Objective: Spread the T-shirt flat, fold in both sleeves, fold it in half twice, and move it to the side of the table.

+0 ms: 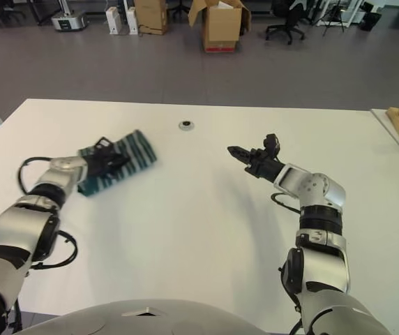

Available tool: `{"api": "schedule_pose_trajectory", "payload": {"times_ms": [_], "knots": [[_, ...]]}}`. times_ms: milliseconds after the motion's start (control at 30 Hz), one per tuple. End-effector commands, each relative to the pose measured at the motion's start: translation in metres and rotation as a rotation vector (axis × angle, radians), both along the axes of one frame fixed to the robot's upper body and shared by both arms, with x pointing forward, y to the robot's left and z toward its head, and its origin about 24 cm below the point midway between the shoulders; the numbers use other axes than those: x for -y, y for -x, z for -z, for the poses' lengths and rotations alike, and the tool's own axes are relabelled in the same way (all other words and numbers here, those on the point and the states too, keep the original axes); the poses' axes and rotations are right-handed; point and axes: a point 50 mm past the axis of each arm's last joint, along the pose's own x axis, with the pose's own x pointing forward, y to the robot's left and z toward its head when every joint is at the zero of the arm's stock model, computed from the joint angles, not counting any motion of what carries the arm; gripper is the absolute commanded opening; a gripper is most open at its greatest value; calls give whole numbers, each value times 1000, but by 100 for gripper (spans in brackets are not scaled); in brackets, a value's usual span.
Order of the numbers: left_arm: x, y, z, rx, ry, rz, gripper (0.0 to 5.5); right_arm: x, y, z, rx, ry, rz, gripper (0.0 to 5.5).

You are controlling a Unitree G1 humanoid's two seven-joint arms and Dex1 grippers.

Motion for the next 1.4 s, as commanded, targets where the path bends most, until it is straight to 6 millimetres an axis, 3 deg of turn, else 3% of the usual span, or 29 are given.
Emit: {"api": "schedule_pose_trajectory", "payload": {"times_ms": [33,167,200,233,267,300,367,467,567,700,800,1067,1233,1400], "knots": [[-89,87,35,-142,-39,-489,136,14,8,1,26,-18,107,154],[-100,95,33,-108,-33,-566,136,15,11,1,30,-21,125,154],[-67,44,1,180,181,-412,136,10,9,-12,129,26,159,154],[-33,7,-41,443,366,-273,136,3,6,-33,249,36,204,154],[1,-13,-84,660,516,-147,136,-3,5,-58,386,79,267,154],[25,-19,-111,780,623,-64,136,-7,7,-76,484,105,316,154],[84,-25,-129,796,753,70,136,-14,11,-103,633,204,428,154],[124,-17,-130,772,819,112,136,-23,15,-110,715,351,473,154],[140,-8,-125,750,820,95,136,-27,19,-106,727,389,528,154],[145,-4,-125,745,805,88,136,-30,21,-103,731,401,547,154],[163,2,-113,684,867,113,136,-38,30,-90,736,482,576,154],[163,-11,-124,760,895,111,136,-41,33,-88,772,488,623,154],[176,-10,-107,711,848,132,136,-47,30,-77,762,539,582,154],[173,-9,-91,687,762,109,136,-47,32,-68,741,555,580,154]]}}
